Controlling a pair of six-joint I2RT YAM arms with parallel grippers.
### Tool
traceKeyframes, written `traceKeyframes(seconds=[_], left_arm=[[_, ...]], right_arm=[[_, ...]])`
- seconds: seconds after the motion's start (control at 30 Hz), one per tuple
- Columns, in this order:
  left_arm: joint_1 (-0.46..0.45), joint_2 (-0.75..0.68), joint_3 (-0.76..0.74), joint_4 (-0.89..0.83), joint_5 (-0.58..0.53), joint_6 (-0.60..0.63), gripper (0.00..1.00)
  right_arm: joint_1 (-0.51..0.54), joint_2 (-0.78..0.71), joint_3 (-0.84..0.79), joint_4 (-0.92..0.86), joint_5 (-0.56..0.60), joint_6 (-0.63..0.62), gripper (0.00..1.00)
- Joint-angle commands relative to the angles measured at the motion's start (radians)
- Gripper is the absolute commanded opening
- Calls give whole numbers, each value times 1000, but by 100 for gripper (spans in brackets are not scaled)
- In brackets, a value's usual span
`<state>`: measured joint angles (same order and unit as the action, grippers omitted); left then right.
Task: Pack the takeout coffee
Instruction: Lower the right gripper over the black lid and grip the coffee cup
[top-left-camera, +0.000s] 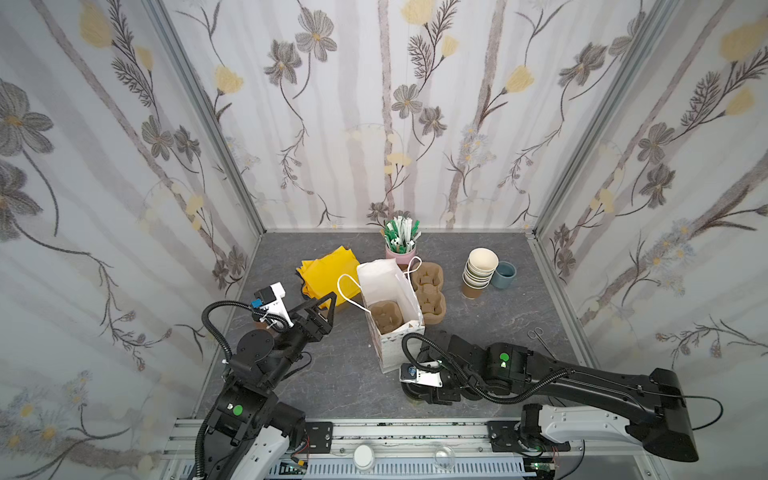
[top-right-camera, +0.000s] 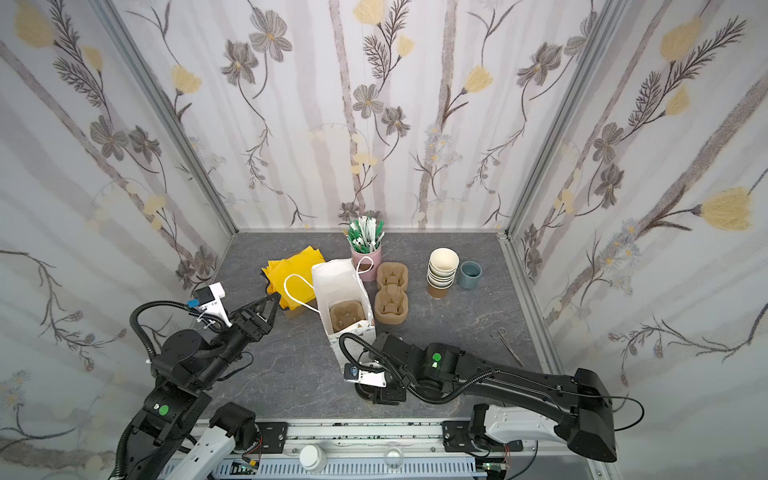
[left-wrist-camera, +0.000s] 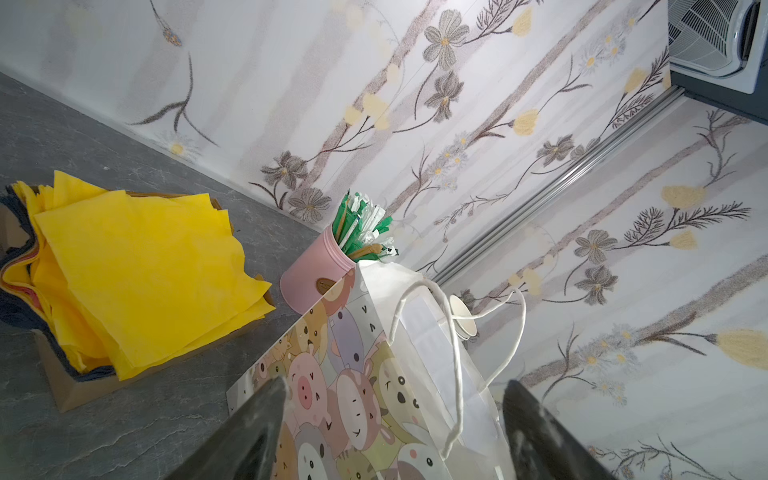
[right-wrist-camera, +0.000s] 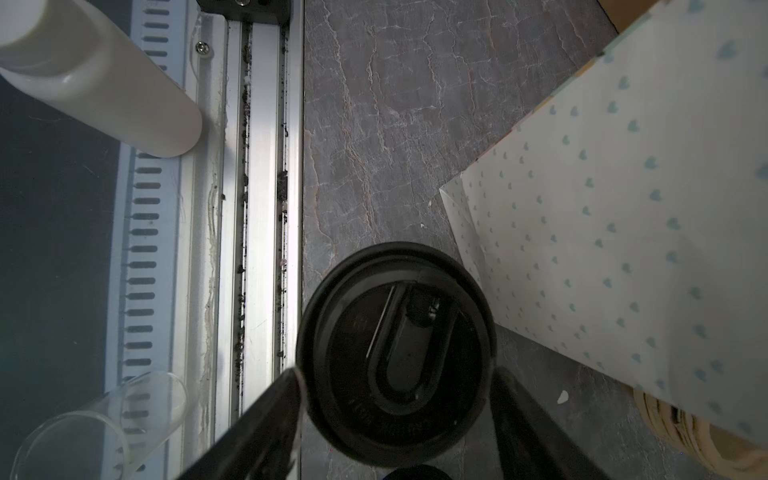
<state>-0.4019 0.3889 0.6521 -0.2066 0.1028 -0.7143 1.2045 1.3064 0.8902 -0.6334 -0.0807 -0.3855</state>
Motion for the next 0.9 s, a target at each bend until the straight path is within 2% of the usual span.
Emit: traceKeyframes(seconds=[0.0, 0.37, 0.87], left_arm=[[0, -1, 6, 18, 5, 6, 81], [1, -2, 6, 18, 10, 3, 78], [2, -8, 4, 18, 14, -3, 78]], right_arm=[[-11, 23, 20, -4, -62, -30, 73], [-40, 77, 62, -61, -133, -29, 73], [-43, 89, 124, -98, -102, -34, 74]])
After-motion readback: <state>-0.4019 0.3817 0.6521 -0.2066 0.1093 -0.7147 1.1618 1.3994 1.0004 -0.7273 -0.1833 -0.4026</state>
